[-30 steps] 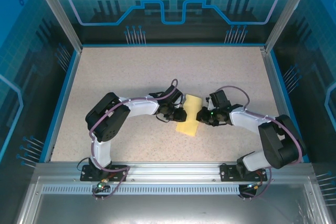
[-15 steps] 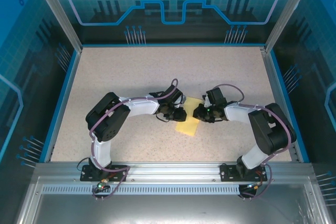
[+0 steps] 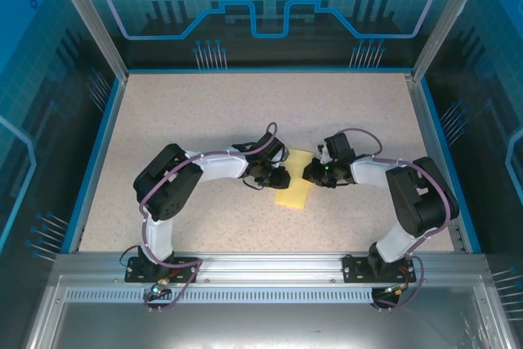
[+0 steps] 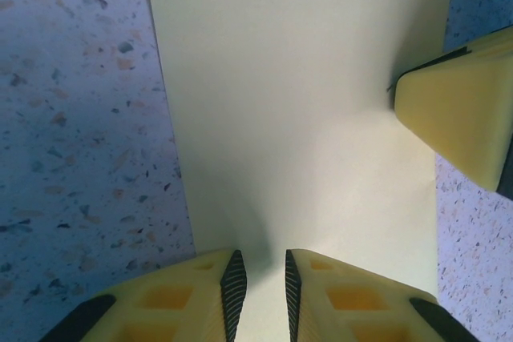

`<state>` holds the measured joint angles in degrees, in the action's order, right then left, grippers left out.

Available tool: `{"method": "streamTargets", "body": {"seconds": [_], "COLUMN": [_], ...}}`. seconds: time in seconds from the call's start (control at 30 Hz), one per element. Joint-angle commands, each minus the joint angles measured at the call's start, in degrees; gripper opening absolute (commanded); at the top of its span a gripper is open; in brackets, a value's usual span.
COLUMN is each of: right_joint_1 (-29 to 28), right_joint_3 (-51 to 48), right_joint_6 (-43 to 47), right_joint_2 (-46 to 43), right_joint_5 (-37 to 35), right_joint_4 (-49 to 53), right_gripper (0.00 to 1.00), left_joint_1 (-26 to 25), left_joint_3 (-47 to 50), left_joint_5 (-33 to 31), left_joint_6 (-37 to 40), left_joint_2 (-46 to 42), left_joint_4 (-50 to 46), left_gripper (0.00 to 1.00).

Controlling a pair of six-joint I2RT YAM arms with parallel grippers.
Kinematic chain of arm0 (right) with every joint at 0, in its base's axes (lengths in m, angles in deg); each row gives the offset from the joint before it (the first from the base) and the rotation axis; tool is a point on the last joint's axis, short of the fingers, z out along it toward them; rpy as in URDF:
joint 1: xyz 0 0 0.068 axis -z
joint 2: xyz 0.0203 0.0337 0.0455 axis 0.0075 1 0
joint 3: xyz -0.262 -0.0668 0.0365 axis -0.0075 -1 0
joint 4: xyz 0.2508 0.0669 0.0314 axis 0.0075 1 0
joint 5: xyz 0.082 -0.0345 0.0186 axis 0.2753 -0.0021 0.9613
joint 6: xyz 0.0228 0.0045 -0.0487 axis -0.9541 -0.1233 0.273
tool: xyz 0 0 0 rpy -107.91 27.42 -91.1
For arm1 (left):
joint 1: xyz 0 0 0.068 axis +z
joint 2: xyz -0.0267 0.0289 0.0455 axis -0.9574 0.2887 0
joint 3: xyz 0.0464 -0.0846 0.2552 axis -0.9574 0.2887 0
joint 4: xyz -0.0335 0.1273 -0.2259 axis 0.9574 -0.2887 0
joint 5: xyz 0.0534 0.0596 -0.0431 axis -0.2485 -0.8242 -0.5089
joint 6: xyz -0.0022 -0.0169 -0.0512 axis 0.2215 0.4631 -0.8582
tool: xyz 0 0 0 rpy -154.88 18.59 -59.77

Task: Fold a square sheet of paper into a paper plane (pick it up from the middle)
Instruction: Fold the square sheet of paper in half at the center of the table.

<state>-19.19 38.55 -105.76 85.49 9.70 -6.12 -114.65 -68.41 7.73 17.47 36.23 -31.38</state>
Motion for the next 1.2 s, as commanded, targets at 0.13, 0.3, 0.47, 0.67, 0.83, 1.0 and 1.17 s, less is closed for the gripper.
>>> {"method": "streamTargets", "body": {"seconds": [0.13, 0.3, 0.47, 0.67, 0.83, 1.0, 1.17], "right_joint_1": [1.98, -0.45, -2.11, -1.94, -0.47, 1.52, 2.75], "right_joint_3": [2.13, 4.11, 5.55, 6.4, 5.92, 4.69, 4.08], "right_joint_6": [1.49, 0.05, -1.3, -0.85, 0.07, 0.37, 0.58], "right_joint_2": [-3.34, -4.92, -1.28, 3.0, 5.09, 6.44, 7.05], "right_joint_5": [-4.12, -1.99, -1.21, -2.0, -2.49, -2.47, -3.28], "right_joint_4": [5.78, 2.84, -0.17, -2.3, -2.89, -4.11, -3.88], "right_gripper": [0.14, 0.14, 0.13, 0.13, 0.13, 0.13, 0.14], "left_joint_1": [0.98, 0.94, 0.95, 0.95, 0.96, 0.88, 0.98], "left_joint_3": [1.3, 0.69, 0.42, 0.6, 0.99, 1.41, 1.44], "left_joint_5": [-5.71, -5.55, -5.55, -5.88, -5.77, -5.81, -6.24], "left_joint_6": [1.1, 0.92, 0.97, 1.15, 1.09, 1.05, 1.27], "left_joint_2": [3.83, 4.18, 4.01, 3.67, 3.74, 3.83, 3.75], "left_joint_4": [-5.53, -5.71, -6.03, -6.44, -6.21, -6.31, -6.74], "left_gripper": [0.26, 0.26, 0.26, 0.26, 0.26, 0.26, 0.26]}}
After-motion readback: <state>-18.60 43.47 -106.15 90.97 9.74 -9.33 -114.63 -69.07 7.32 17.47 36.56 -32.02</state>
